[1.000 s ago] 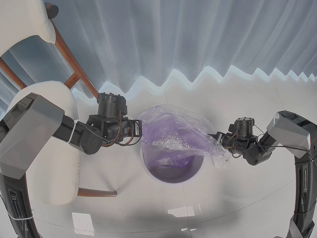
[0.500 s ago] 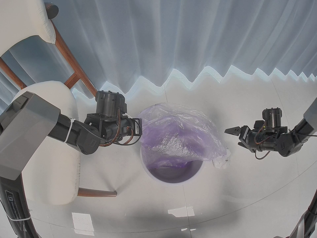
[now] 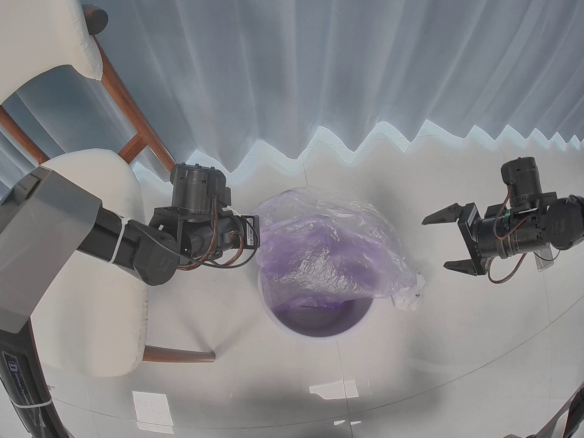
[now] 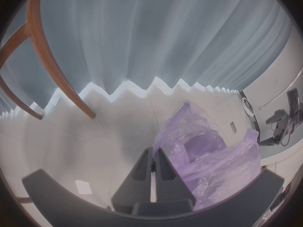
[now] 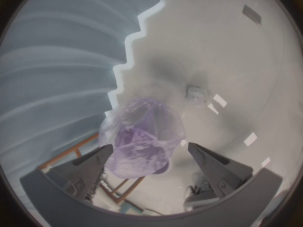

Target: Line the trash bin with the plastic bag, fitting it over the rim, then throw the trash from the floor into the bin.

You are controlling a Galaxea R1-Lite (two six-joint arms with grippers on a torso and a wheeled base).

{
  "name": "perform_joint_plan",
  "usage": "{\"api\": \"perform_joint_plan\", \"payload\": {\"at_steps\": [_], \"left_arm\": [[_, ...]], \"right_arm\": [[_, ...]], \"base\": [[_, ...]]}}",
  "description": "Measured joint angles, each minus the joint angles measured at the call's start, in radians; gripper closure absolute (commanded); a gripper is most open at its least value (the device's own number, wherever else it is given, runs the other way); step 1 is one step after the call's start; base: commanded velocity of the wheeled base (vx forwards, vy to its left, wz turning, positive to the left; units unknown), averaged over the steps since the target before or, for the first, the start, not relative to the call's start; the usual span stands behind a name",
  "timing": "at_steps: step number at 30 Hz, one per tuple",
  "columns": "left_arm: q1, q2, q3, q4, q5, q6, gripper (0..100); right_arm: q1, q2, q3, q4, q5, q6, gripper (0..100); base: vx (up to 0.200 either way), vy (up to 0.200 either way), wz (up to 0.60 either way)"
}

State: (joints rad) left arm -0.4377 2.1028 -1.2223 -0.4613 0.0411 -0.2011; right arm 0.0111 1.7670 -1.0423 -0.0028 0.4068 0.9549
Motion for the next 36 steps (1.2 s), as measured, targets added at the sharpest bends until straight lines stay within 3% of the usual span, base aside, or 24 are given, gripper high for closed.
{"api": "perform_joint_plan", "payload": {"at_steps": [3,10,20,36], "left_arm": [[-0.001,-0.011,0.018,-0.002,0.000,0.001,100],[-0.006,-0.028,0.036,-0.005,0.000,0.002,100],[-0.024,-0.030,0.038,-0.023,0.001,0.002,100],[-0.028,-0.030,0.036,-0.054,0.003,0.004,100]], "right_arm": [[0.052,-0.003,-0.057,0.038,0.000,0.062,0],[0.151,0.009,-0.102,0.041,-0.002,0.118,0],[0.206,0.110,-0.216,0.021,-0.006,0.233,0],[0.276,0.243,-0.354,0.124,-0.005,0.253,0]], "base": [[0.000,0.000,0.00],[0.000,0.000,0.00],[0.000,0.000,0.00],[0.000,0.000,0.00]]}}
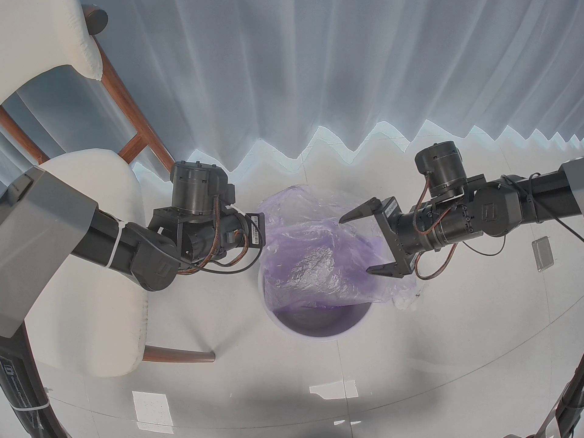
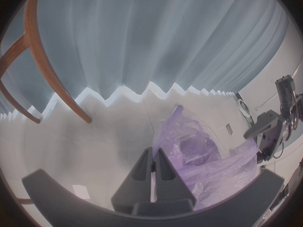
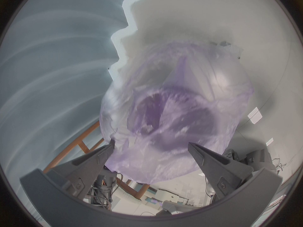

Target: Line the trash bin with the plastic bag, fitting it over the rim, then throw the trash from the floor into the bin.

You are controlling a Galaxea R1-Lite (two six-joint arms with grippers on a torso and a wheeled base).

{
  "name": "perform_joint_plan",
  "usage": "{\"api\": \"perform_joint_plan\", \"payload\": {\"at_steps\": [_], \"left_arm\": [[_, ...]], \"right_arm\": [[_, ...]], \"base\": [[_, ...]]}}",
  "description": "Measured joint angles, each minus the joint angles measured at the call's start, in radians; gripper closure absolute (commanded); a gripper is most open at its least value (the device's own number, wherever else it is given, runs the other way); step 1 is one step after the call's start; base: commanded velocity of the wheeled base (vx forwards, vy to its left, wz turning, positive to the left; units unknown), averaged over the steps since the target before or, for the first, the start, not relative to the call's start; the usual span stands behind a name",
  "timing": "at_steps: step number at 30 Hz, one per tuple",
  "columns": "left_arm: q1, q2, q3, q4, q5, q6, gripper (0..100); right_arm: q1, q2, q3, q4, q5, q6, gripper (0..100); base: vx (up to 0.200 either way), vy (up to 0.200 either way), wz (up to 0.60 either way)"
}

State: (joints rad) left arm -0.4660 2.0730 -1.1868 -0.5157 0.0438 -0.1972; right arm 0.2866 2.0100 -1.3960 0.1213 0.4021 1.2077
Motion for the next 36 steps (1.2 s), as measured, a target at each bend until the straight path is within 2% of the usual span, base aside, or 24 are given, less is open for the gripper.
{"api": "perform_joint_plan", "payload": {"at_steps": [5,6,26,27,32,36], "left_arm": [[0.000,0.001,0.000,0.000,0.000,0.000,100],[0.000,0.002,0.000,0.000,0.000,0.000,100],[0.005,0.000,0.002,0.000,0.002,0.000,100],[0.006,0.000,0.002,-0.001,0.001,0.000,100],[0.011,-0.001,0.002,-0.001,0.002,-0.001,100],[0.012,0.000,0.002,-0.001,0.002,-0.001,100]], "right_arm": [[0.027,0.013,-0.002,0.044,0.001,0.000,0],[0.031,0.015,-0.003,0.045,0.001,0.000,100],[0.040,-0.011,0.005,0.124,-0.002,-0.005,100],[0.038,-0.019,0.006,0.124,-0.003,-0.008,0],[0.033,-0.091,0.045,0.121,-0.019,-0.007,0],[0.045,-0.140,0.103,0.095,-0.046,0.064,0]], "base": [[0.000,0.000,0.00],[0.000,0.000,0.00],[0.000,0.000,0.00],[0.000,0.000,0.00],[0.000,0.000,0.00],[0.000,0.000,0.00]]}}
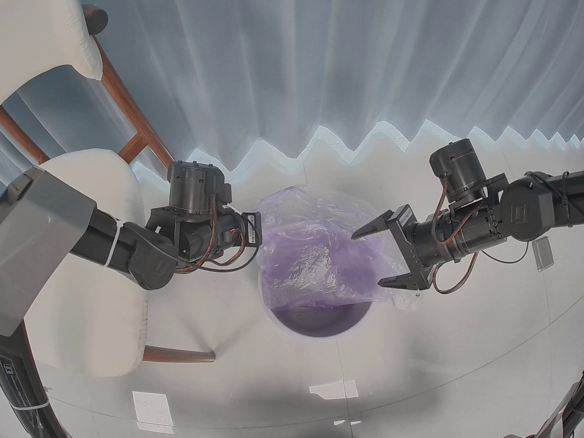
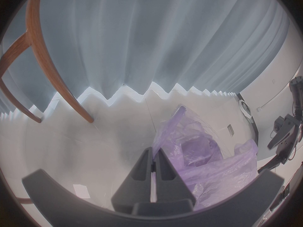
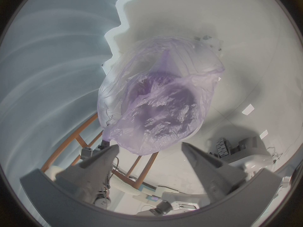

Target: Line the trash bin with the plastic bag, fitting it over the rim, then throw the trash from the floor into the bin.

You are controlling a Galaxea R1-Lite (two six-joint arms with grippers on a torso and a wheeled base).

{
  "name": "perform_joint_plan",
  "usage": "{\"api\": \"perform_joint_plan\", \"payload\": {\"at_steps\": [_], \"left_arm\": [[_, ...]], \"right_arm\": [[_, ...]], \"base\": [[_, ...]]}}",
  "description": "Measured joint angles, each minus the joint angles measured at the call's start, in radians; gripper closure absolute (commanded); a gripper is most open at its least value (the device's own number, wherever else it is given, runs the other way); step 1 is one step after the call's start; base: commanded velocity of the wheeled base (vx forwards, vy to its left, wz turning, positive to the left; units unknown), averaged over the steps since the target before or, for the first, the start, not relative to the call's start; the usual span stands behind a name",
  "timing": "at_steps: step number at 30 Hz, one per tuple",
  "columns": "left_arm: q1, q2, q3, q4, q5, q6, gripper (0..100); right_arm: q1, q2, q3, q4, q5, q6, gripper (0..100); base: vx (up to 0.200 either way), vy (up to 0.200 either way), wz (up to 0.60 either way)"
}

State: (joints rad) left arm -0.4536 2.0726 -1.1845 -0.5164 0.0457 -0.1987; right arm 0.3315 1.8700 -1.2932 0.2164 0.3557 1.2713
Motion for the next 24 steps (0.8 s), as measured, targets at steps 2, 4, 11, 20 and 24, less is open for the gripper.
{"api": "perform_joint_plan", "payload": {"at_steps": [2,4,11,20,24], "left_arm": [[0.001,0.001,0.000,0.000,0.000,0.000,100],[0.001,0.001,0.000,0.000,0.000,0.000,100],[0.000,-0.002,0.000,0.000,-0.001,0.001,100],[-0.015,-0.023,0.014,0.000,-0.013,0.033,100],[-0.021,-0.033,0.018,-0.001,-0.033,0.077,100]], "right_arm": [[0.010,-0.014,0.029,-0.053,-0.013,0.043,0],[0.015,-0.022,0.060,-0.124,-0.028,0.076,0],[0.017,-0.011,0.171,-0.294,-0.056,0.178,0],[-0.041,0.042,-0.003,-0.158,-0.039,0.201,0],[-0.060,0.066,-0.148,-0.020,-0.019,0.191,0]], "base": [[0.000,0.000,0.00],[0.000,0.000,0.00],[0.000,0.000,0.00],[0.000,0.000,0.00],[0.000,0.000,0.00]]}}
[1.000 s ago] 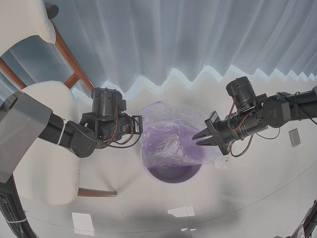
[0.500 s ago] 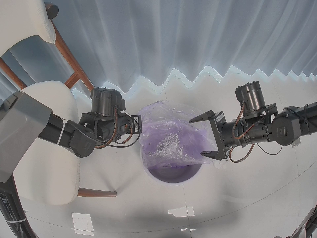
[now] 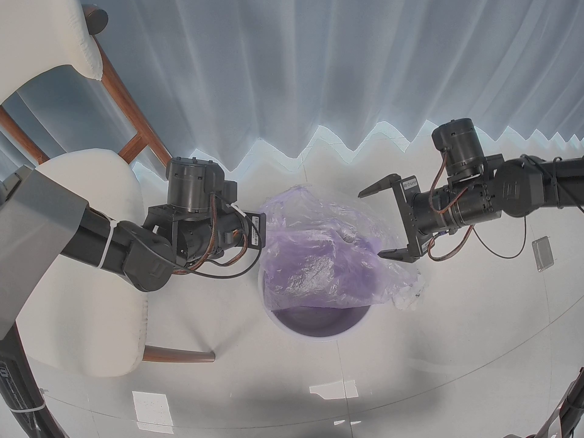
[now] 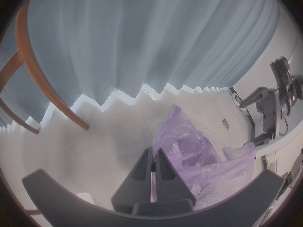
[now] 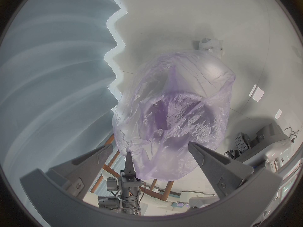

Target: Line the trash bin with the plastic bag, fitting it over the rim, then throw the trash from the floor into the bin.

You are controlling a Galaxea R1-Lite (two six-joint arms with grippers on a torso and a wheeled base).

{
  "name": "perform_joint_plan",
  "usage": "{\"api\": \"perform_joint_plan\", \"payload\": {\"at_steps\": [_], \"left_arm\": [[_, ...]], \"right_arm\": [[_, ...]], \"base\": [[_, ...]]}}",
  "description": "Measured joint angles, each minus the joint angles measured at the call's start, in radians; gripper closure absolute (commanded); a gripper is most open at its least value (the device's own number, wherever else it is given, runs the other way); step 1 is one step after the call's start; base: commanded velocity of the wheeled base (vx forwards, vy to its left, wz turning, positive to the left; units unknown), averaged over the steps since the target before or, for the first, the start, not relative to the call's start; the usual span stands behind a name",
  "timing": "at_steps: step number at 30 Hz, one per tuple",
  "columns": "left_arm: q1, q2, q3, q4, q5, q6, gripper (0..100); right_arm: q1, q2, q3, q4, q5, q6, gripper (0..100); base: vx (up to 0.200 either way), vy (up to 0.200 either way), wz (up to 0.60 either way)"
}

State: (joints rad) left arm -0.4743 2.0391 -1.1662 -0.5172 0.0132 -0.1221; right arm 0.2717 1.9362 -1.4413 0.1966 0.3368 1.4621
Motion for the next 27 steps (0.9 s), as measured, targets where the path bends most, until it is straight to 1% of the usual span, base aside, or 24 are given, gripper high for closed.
{"api": "perform_joint_plan", "payload": {"at_steps": [3,6,13,19,23,24,27], "left_arm": [[-0.007,-0.011,0.004,0.000,-0.017,0.041,100],[-0.017,-0.022,0.011,-0.003,-0.027,0.066,100],[-0.032,-0.044,0.019,-0.040,-0.032,0.072,100],[-0.026,-0.058,0.043,-0.043,-0.031,0.073,100],[-0.023,-0.063,0.047,-0.051,-0.031,0.073,100],[-0.021,-0.063,0.047,-0.056,-0.031,0.073,100],[-0.019,-0.065,0.050,-0.070,-0.029,0.068,100]], "right_arm": [[-0.006,0.019,-0.087,0.103,0.031,-0.017,0],[0.009,0.036,-0.130,0.154,0.057,-0.043,0],[0.064,0.070,-0.151,0.207,0.065,-0.088,0],[0.089,0.093,-0.154,0.230,0.065,-0.119,0],[0.091,0.106,-0.156,0.250,0.064,-0.139,0],[0.092,0.109,-0.156,0.252,0.065,-0.147,100],[0.090,0.117,-0.153,0.258,0.064,-0.170,100]], "base": [[0.000,0.000,0.00],[0.000,0.000,0.00],[0.000,0.000,0.00],[0.000,0.000,0.00],[0.000,0.000,0.00],[0.000,0.000,0.00],[0.000,0.000,0.00]]}}
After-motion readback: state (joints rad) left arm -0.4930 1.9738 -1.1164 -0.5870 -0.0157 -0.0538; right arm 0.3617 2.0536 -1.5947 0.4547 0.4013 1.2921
